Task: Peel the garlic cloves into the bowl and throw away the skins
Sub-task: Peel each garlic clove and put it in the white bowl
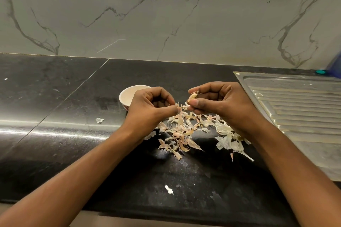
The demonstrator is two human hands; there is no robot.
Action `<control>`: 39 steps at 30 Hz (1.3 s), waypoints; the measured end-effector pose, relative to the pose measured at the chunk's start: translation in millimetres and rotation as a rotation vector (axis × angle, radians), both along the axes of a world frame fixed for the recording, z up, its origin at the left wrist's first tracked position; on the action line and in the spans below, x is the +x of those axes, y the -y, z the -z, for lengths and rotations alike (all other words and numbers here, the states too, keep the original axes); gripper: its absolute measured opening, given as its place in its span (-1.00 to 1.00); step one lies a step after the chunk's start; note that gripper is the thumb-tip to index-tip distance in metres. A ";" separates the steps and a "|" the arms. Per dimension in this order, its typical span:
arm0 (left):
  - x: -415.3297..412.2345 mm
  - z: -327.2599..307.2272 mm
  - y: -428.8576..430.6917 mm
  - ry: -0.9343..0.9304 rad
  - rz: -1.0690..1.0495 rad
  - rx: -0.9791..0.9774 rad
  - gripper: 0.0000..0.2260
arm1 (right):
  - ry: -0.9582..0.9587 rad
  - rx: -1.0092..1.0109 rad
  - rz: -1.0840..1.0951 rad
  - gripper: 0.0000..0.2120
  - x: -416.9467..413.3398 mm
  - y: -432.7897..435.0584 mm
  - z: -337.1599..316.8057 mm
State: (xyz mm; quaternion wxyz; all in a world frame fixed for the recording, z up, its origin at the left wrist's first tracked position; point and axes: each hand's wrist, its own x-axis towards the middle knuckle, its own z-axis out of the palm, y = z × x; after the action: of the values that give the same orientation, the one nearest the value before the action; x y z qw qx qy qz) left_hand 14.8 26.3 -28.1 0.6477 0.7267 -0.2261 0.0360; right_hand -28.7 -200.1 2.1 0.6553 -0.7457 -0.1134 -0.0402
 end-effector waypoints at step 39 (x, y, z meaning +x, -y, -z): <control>-3.7 6.2 1.9 0.106 0.017 0.130 -0.92 | 0.121 -0.268 -0.106 -0.74 10.1 -2.8 20.8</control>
State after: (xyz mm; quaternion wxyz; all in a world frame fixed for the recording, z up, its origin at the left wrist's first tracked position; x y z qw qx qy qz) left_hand 11.1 24.4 -34.3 0.5864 0.7625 -0.2680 0.0541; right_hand -18.6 -197.3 -18.8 0.5433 -0.8155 -0.1962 -0.0346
